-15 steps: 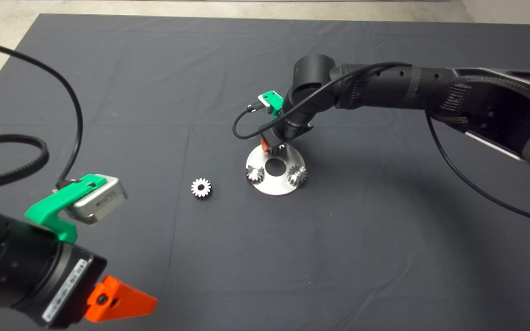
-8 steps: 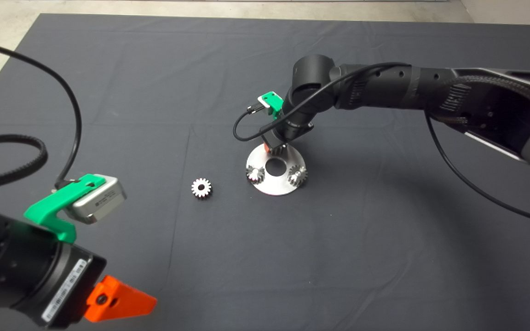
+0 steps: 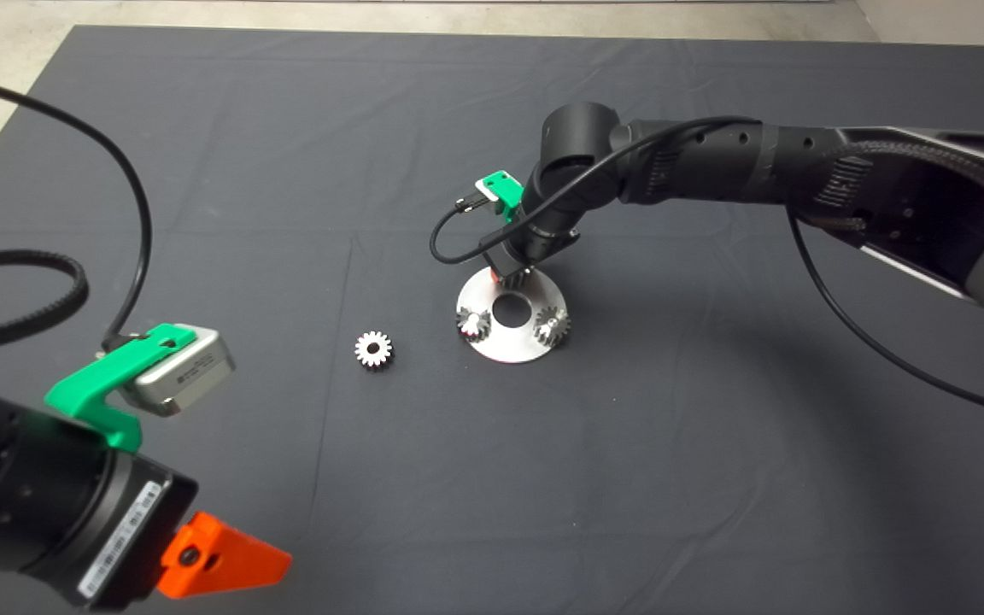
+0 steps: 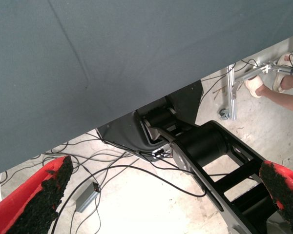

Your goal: Remove an incorrectly installed larger gear and replace it with the correct smaller gear

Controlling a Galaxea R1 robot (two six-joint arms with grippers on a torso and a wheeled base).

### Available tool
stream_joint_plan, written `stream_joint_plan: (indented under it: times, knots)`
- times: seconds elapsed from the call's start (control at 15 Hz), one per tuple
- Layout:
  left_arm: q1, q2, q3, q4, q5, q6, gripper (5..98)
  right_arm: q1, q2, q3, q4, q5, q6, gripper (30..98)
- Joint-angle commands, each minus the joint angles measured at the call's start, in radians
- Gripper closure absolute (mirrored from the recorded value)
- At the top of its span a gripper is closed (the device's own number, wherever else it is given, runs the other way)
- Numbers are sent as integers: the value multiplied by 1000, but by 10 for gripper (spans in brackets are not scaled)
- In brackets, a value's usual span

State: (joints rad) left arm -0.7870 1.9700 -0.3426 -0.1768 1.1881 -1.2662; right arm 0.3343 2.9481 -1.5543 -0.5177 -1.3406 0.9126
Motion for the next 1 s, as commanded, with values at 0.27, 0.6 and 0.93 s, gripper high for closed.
stream_joint_plan:
  times: [0.27, 0.6, 0.93]
  knots:
    - [-11, 1, 11, -13, 2, 1, 55, 20, 18, 4, -28, -11, -23, 774]
    - [-11, 2, 13, -13, 2, 1, 55, 35, 16, 10, -24, -35, -23, 786]
    - [-11, 4, 13, -13, 2, 1, 55, 122, 13, 27, 35, -46, -23, 786]
